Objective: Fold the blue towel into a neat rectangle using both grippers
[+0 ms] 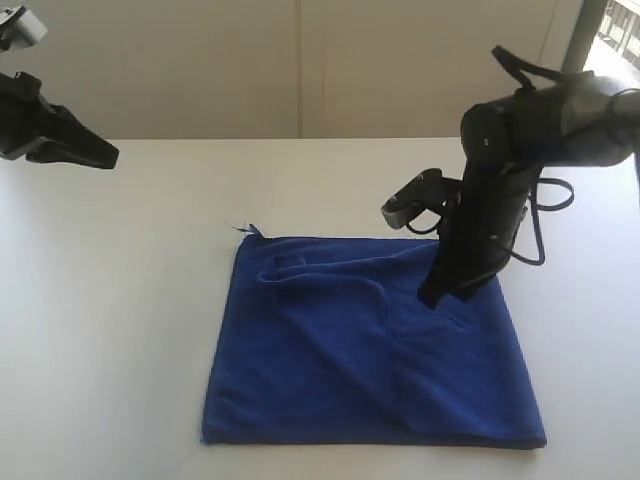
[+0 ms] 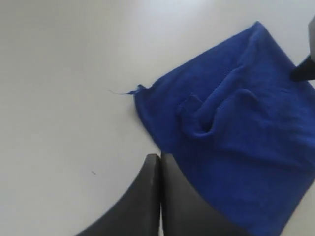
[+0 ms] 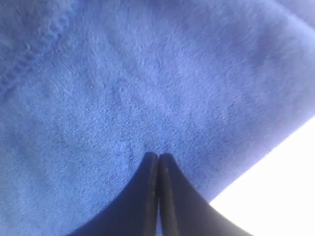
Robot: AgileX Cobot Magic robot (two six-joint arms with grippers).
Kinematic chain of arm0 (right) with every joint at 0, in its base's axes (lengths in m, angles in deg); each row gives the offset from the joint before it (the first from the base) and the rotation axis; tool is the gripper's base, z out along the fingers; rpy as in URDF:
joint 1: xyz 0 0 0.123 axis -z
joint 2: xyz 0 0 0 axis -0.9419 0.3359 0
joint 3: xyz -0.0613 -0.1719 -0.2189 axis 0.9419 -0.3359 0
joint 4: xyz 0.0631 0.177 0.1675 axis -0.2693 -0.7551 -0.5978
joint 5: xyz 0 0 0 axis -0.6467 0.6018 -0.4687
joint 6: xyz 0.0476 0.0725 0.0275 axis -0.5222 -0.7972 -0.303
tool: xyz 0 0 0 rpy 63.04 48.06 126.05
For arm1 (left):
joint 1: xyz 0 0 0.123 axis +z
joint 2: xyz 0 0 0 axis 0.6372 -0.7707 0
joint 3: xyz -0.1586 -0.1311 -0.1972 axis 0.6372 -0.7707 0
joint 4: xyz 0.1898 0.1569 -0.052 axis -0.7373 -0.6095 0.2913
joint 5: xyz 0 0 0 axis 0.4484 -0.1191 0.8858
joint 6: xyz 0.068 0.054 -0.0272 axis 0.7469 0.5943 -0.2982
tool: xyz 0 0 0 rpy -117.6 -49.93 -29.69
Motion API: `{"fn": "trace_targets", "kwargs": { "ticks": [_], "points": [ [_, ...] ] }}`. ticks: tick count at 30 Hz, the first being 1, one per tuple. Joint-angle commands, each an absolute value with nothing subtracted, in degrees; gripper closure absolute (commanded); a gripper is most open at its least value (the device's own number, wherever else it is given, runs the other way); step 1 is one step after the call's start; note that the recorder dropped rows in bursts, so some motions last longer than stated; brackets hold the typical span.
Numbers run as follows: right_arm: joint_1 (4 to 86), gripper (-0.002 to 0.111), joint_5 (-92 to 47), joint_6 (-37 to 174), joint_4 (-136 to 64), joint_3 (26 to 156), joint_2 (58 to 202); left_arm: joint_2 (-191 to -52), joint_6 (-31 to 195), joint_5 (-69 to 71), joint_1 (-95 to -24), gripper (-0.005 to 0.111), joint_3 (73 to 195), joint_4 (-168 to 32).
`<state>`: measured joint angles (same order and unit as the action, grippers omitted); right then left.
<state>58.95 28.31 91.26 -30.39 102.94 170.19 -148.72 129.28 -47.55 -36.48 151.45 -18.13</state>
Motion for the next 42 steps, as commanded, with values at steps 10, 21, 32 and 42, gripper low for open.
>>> {"fn": "trace_targets", "kwargs": {
  "ticks": [10, 21, 32, 42],
  "points": [
    [59.4, 0.080, 27.4, 100.5, -49.5, 102.8, 162.8, -170.7, 113.4, -67.1, -49.8, 0.107, 183.6, -32.2],
    [58.2, 0.073, 24.0, 119.5, -63.8, 102.8, 165.6, -179.2, 114.1, -56.3, -56.4, 0.106, 184.8, -29.5],
    [56.7, 0.064, 22.1, 120.9, -63.7, 102.8, 170.9, -183.1, 117.6, -49.2, -59.3, 0.076, 184.8, -28.1],
    [56.7, 0.054, 22.1, 122.3, -62.9, 102.8, 171.5, -185.8, 120.4, -45.9, -59.8, 0.076, 184.8, -28.1]
  ]
}}
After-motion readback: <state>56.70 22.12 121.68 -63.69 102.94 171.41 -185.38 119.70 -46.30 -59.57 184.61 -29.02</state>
